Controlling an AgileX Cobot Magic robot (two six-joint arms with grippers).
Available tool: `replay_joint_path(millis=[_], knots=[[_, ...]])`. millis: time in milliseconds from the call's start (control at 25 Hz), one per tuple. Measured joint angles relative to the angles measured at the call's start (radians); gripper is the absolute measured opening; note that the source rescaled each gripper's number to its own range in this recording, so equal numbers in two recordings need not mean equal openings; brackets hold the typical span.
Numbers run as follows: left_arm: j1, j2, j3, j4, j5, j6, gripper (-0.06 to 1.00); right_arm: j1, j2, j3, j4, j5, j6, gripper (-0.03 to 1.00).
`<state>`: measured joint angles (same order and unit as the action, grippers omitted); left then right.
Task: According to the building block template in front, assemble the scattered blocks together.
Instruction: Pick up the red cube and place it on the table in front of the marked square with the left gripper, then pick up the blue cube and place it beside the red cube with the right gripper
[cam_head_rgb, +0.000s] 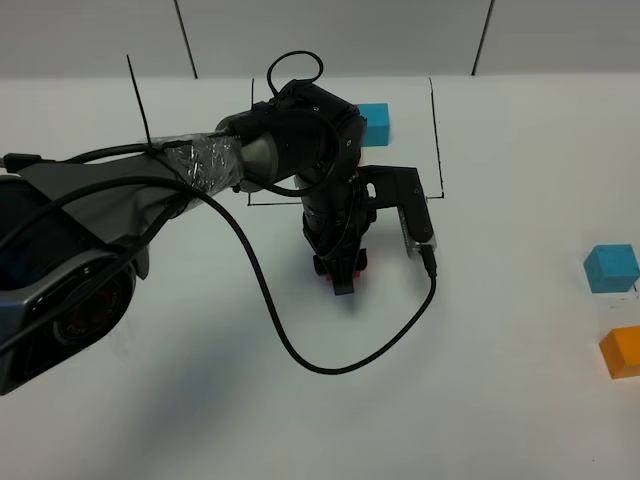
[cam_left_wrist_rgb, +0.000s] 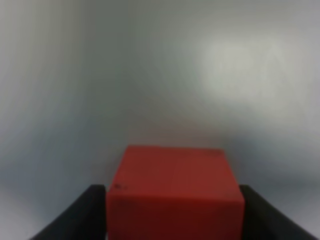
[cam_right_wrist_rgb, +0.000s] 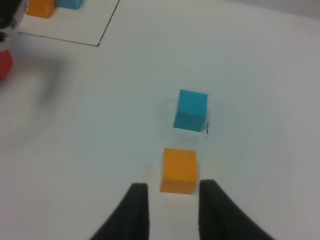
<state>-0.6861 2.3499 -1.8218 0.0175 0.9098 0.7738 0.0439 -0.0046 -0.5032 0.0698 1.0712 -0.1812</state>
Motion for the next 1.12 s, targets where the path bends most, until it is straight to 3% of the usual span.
replay_joint_path(millis=[200, 320, 600, 720, 880, 1120], knots=[[-0.003, 0.0, 0.0, 0.01, 0.001, -0.003, 0.89, 0.0, 0.0, 0.0, 0.0, 0.0, 0.0, 0.0], [-0.03, -0.018, -0.002, 0.082, 0.035, -0.016, 0.99, 0.0, 0.0, 0.0, 0.0, 0.0, 0.0, 0.0], [-0.151, -0.229, -0.014, 0.305, 0.205, -0.095, 0.99, 0.0, 0.0, 0.0, 0.0, 0.0, 0.0, 0.0], [-0.163, -0.358, -0.015, 0.31, 0.28, -0.161, 0.95, 0.0, 0.0, 0.0, 0.0, 0.0, 0.0, 0.0], [-0.133, -0.544, -0.015, 0.286, 0.282, -0.305, 0.87, 0.0, 0.0, 0.0, 0.0, 0.0, 0.0, 0.0], [-0.104, -0.908, 0.077, 0.334, 0.284, -0.362, 0.78, 0.0, 0.0, 0.0, 0.0, 0.0, 0.0, 0.0]])
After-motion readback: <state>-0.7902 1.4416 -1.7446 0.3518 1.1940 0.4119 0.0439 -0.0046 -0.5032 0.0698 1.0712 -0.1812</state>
